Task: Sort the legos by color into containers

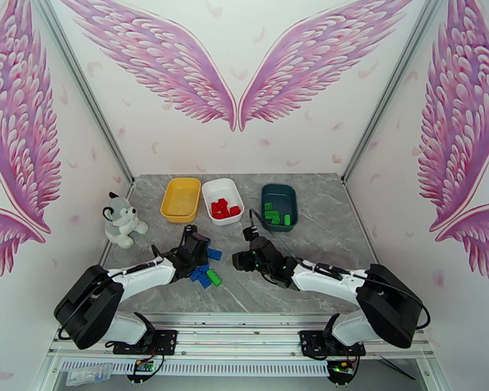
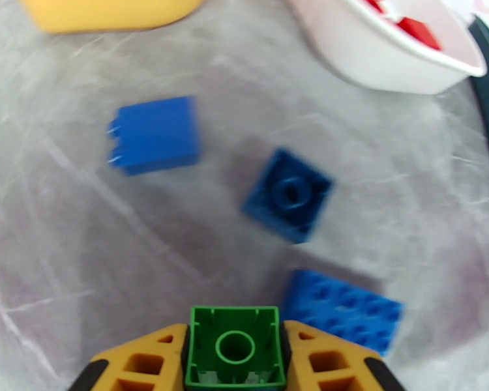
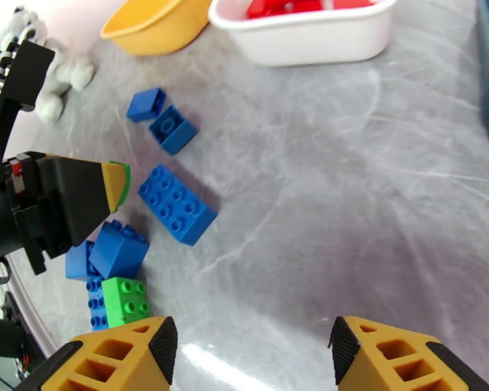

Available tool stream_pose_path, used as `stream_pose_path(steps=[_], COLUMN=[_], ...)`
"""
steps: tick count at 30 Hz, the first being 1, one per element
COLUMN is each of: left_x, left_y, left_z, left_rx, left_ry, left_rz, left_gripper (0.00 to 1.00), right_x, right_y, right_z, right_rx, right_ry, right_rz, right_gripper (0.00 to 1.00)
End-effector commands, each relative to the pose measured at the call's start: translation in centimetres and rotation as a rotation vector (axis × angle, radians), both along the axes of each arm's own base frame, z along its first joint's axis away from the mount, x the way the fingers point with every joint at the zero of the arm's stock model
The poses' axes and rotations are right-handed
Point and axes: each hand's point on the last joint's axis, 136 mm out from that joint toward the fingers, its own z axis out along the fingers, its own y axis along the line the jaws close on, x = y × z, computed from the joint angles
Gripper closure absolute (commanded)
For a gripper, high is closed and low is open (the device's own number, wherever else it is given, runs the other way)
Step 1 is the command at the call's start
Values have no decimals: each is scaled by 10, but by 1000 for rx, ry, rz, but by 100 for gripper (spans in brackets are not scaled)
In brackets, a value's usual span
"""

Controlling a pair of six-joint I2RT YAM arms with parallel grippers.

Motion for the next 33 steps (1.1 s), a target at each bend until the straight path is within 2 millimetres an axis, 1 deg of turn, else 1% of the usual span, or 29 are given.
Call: stream_pose_path(steps=[1, 5, 6, 10, 12, 13, 14, 19, 21, 22, 24, 25, 27, 29, 30, 32, 33], left_x=[18, 39, 43, 68, 80, 86, 97, 126, 134, 138, 141, 141, 140, 137, 136, 132, 129], left_y=[-52, -108, -121, -178, -203, -213, -226, -266, -278, -285, -295, -298, -301, -299, -294, -282, -273], left_z=[35, 58, 61, 72, 75, 72, 84, 91, 95, 95, 97, 97, 101, 105, 107, 114, 119], left_rx=[-125, -250, -281, -399, -442, -454, -480, -549, -572, -582, -602, -607, -605, -594, -584, -561, -543], left_ry=[-59, -87, -87, -82, -80, -73, -96, -112, -117, -116, -116, -117, -129, -145, -153, -185, -206], left_rz=[-141, -268, -296, -395, -432, -443, -455, -484, -496, -503, -519, -527, -535, -537, -529, -509, -493], left_gripper=[75, 76, 75, 76, 76, 75, 75, 74, 71, 66, 50, 44, 38, 36, 35, 35, 35], right_x=[16, 28, 30, 35, 32, 29, 25, 4, -4, -7, -11, -13, -15, -15, -14, -13, -12], right_y=[-34, -58, -64, -102, -122, -131, -142, -169, -177, -180, -183, -184, -182, -178, -173, -162, -154], right_z=[11, 28, 30, 37, 39, 39, 40, 44, 45, 45, 46, 46, 45, 43, 42, 39, 37], right_rx=[-15, 34, 38, 30, 26, 28, 31, 39, 31, 28, 21, 18, 18, 27, 36, 51, 64], right_ry=[-38, -62, -64, -68, -76, -80, -87, -112, -120, -125, -132, -134, -136, -138, -138, -130, -125], right_rz=[-141, -223, -243, -349, -404, -427, -454, -508, -522, -525, -523, -519, -501, -474, -449, -396, -361], right_gripper=[30, 29, 29, 28, 26, 25, 23, 20, 19, 18, 16, 16, 15, 13, 13, 14, 15])
